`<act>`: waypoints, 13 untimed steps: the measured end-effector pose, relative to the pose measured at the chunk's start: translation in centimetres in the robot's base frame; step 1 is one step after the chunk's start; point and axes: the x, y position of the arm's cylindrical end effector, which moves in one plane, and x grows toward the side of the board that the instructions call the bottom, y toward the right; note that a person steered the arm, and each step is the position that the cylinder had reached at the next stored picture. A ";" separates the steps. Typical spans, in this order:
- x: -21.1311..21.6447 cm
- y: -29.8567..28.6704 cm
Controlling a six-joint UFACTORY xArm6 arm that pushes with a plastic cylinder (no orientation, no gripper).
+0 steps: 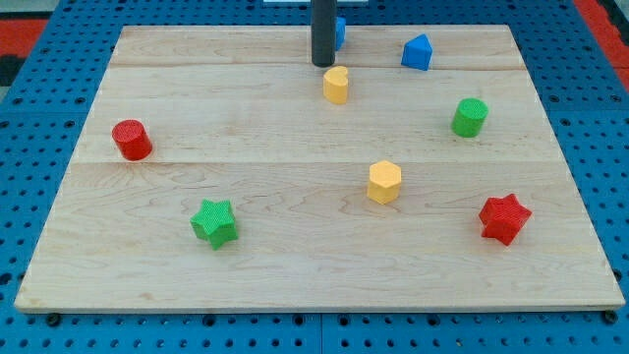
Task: Push the yellow heart close to yellow hexagon
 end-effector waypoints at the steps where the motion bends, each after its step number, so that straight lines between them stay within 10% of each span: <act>1: 3.9 2.4; 9: 16.1 15.1; 13: 20.0 7.7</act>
